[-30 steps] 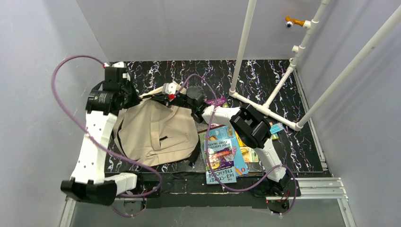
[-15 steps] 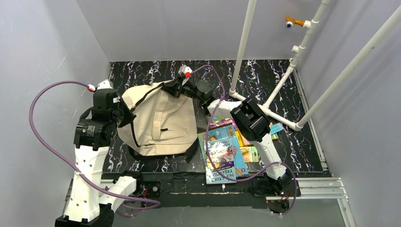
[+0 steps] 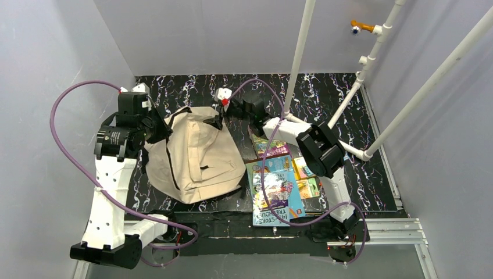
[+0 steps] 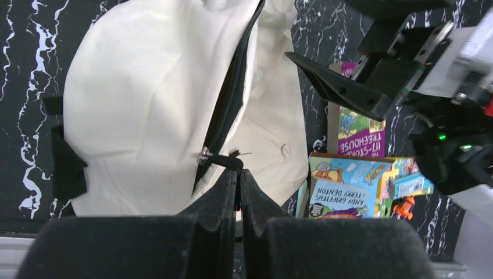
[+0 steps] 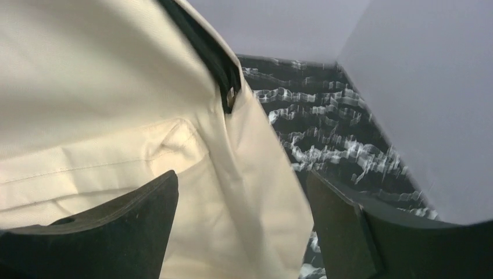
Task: Pack the student bag
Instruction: Unzip the student bag at the center of the board.
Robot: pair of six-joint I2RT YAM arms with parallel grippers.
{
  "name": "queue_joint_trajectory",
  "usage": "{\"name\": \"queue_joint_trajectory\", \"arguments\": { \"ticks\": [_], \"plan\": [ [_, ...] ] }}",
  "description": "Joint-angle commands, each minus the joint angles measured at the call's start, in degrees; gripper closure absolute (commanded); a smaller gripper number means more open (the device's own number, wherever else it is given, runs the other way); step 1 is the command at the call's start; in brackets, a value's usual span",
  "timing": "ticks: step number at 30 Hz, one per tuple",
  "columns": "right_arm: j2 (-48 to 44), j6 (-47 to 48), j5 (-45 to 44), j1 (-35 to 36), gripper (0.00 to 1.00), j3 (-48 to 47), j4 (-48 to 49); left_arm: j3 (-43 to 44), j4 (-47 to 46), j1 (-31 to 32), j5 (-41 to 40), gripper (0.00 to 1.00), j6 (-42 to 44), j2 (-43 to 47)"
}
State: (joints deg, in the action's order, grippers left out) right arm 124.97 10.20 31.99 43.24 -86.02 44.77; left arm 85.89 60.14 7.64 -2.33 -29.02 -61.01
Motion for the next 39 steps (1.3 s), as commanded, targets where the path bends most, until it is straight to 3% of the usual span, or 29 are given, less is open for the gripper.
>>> {"name": "queue_joint_trajectory", "arguments": {
  "ticks": [1, 4, 8, 13, 16, 18, 19, 21, 22, 24, 26, 28, 34, 39],
  "plan": [
    [-6.84, 23.49, 10.99, 3.49, 0.11, -8.78, -15.11, 0.53, 0.63, -0.08, 4.57, 1.00, 5.29, 1.31],
    [-5.94, 26.11, 13.36, 5.63, 0.10, -13.23, -19.19, -0.56, 0.44, -0.08, 4.76, 1.00, 5.55, 1.94],
    [-3.63, 19.94, 18.77, 7.99, 0.12, -17.14, -13.91, -1.19, 0.24, -0.04, 5.40, 1.00, 5.53, 2.14],
    [-1.43, 19.17, 20.18, 10.32, 0.16, -19.52, -12.13, -0.42, 0.71, -0.08, 5.57, 1.00, 5.67, 2.58],
    [-0.72, 18.99, 19.53, 11.29, 0.22, -19.75, -10.79, -0.06, 0.81, -0.06, 5.82, 1.00, 5.72, 2.61],
    [-0.20, 19.15, 17.68, 11.92, 0.31, -19.95, -10.13, -0.15, 0.82, -0.08, 5.99, 1.00, 5.59, 2.61],
    [0.04, 19.06, 16.82, 12.04, 0.42, -19.94, -9.52, -0.11, 0.87, -0.08, 5.95, 1.00, 5.57, 2.78],
    [0.10, 16.77, 9.54, 12.04, 0.72, -17.73, -3.72, 0.09, 1.41, -0.08, 5.54, 1.00, 5.43, 3.15],
    [0.59, 12.13, 1.81, 12.04, 0.99, -18.60, -1.62, -0.79, 1.67, -0.08, 5.03, 1.00, 4.80, 4.08],
    [2.99, 3.79, -11.83, 11.10, 0.99, -22.44, -2.54, -2.97, 2.07, -0.08, 4.41, 1.00, 3.71, 6.31],
    [4.87, -5.44, -19.73, 8.62, 0.99, -24.49, -1.58, -4.67, 3.48, -0.07, 0.98, 1.00, 2.50, 8.68],
    [8.21, -15.15, -31.12, 6.20, 0.99, -31.07, -8.51, -7.78, 4.16, -0.08, -0.57, 1.00, -0.54, 11.79],
    [15.86, -21.53, -45.62, 6.24, 0.99, -46.08, -20.67, -13.90, 2.04, -0.08, 7.53, 1.00, -5.00, 13.79],
    [18.03, -24.97, -55.01, 5.91, 0.99, -51.33, -24.60, -22.39, -0.84, -0.08, 10.28, 1.00, -9.05, 17.07]
  ]
}}
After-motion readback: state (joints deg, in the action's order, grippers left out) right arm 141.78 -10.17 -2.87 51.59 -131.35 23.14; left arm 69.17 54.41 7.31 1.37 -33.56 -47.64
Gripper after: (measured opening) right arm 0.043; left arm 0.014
